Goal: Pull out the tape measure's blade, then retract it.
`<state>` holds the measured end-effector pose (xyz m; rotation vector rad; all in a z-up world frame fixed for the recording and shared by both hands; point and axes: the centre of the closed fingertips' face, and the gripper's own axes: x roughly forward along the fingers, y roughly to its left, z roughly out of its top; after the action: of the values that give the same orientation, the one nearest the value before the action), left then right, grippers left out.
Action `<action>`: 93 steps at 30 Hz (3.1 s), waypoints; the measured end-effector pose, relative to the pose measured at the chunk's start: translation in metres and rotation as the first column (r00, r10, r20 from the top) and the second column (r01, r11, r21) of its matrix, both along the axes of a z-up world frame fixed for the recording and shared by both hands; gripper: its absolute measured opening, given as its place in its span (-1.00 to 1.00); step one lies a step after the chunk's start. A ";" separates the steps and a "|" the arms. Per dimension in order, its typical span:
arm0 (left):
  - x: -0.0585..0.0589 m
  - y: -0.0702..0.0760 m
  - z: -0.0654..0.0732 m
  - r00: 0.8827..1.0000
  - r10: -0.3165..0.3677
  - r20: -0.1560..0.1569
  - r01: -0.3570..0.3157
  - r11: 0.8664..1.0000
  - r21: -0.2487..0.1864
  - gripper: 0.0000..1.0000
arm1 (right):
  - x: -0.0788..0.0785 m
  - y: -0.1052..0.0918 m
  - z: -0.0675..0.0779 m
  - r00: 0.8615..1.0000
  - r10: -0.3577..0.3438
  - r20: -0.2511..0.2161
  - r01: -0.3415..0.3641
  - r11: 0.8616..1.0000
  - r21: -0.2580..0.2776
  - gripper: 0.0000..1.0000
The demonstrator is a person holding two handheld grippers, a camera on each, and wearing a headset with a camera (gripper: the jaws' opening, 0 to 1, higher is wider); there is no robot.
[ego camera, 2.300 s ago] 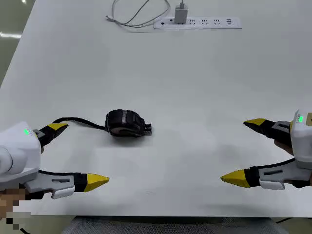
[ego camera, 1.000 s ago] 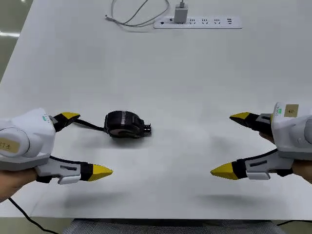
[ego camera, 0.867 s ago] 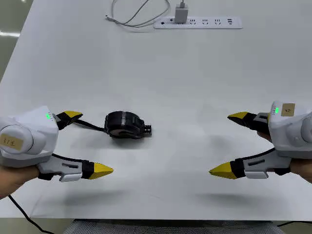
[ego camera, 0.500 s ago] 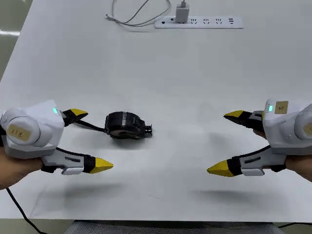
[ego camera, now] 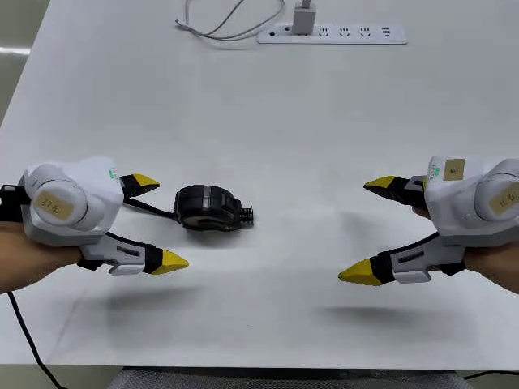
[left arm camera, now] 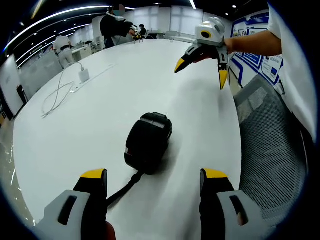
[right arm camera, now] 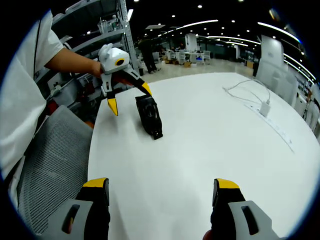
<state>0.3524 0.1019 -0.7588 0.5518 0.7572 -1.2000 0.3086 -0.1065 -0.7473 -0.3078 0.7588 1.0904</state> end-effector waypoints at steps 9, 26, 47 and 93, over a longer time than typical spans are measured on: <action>0.007 -0.004 -0.005 0.999 -0.049 -0.002 0.049 0.998 0.027 0.28 | 0.005 0.004 -0.004 1.000 0.029 -0.002 -0.029 0.999 -0.014 0.66; 0.016 -0.012 -0.018 0.993 -0.120 -0.005 0.120 0.990 0.074 -0.02 | 0.011 0.010 -0.007 0.999 0.053 -0.003 -0.053 0.998 -0.017 0.67; 0.021 -0.022 -0.028 0.985 -0.173 0.006 0.171 0.980 0.097 -0.32 | 0.011 0.011 -0.012 0.999 0.046 -0.016 -0.046 0.999 -0.007 0.67; 0.020 -0.024 -0.032 0.982 -0.189 0.000 0.188 0.975 0.114 -0.44 | 0.040 0.059 -0.027 0.984 0.147 0.103 -0.149 0.989 0.007 0.00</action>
<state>0.3720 0.0779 -0.7910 0.7372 0.7809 -1.3336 0.3484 -0.0476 -0.7739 -0.4099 0.6447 1.2103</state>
